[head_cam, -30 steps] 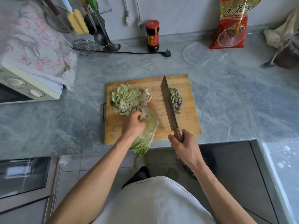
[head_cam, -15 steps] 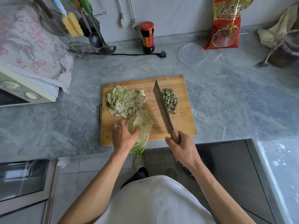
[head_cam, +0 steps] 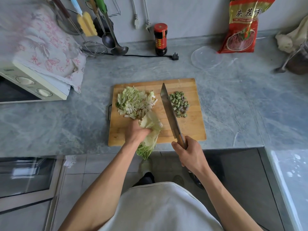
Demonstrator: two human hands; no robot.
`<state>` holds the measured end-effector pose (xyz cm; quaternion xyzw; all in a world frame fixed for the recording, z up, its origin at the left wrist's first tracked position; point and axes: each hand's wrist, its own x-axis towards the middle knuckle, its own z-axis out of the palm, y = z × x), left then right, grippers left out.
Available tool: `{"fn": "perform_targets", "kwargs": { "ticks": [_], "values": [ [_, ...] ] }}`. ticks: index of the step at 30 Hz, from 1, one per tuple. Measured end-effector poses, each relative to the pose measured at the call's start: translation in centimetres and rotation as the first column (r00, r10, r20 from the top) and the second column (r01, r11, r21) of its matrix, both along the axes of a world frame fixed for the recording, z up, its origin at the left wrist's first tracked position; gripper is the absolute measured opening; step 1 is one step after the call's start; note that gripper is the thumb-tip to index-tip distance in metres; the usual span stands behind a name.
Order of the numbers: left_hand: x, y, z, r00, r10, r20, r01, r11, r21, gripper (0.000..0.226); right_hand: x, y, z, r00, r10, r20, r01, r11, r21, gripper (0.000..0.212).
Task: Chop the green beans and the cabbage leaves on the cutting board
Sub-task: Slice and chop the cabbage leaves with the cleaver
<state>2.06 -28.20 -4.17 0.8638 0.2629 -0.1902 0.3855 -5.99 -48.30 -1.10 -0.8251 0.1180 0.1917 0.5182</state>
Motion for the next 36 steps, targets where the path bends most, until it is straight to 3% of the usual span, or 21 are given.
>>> {"fn": "perform_targets", "kwargs": {
  "ticks": [4,7,11,16,18,22,25,30,32,36],
  "values": [
    [-0.3,1.3,0.9,0.999,-0.052,0.008,0.053,0.989,-0.137,0.076,0.0,-0.1,0.1,1.0,-0.001,0.002,0.001,1.0,-0.004,0.038],
    [0.2,4.3,3.5,0.979,-0.199,-0.043,0.195,0.977,-0.09,0.098,0.2,-0.3,0.0,1.0,0.001,0.002,-0.001,1.0,0.01,0.037],
    [2.3,7.8,7.4,0.855,-0.498,-0.147,0.506,0.862,0.023,0.098,0.4,0.1,-0.2,1.0,-0.012,0.005,0.012,1.0,0.013,0.036],
    [4.6,6.5,6.6,0.724,-0.649,-0.232,0.664,0.748,-0.02,0.101,0.3,1.1,-0.3,1.0,-0.014,-0.011,0.015,1.0,0.015,0.037],
    [4.9,5.5,5.0,0.725,-0.641,-0.253,0.656,0.754,-0.029,0.103,0.2,1.1,-0.3,0.999,-0.029,-0.018,0.029,1.0,-0.003,0.039],
    [4.2,5.7,2.9,0.858,-0.485,-0.17,0.488,0.872,-0.026,0.098,-0.1,0.8,-0.3,0.998,-0.041,-0.043,0.041,0.999,-0.019,0.038],
    [3.8,6.4,2.5,0.904,-0.4,-0.152,0.363,0.904,-0.224,0.092,-0.2,0.7,-0.4,0.998,-0.053,-0.044,0.052,0.998,-0.032,0.038],
    [3.9,5.7,2.8,0.95,-0.286,-0.123,0.207,0.875,-0.437,0.093,-0.2,0.9,-0.6,0.998,-0.045,-0.054,0.044,0.999,-0.023,0.036],
    [4.5,5.5,2.2,0.926,-0.356,-0.125,0.293,0.887,-0.357,0.096,-0.2,1.0,-0.7,0.997,-0.041,-0.059,0.04,0.999,-0.026,0.039],
    [4.2,5.1,1.2,0.846,-0.509,-0.157,0.518,0.855,0.02,0.089,-0.2,1.0,-0.9,0.998,-0.035,-0.056,0.033,0.999,-0.033,0.04]
  ]
}}
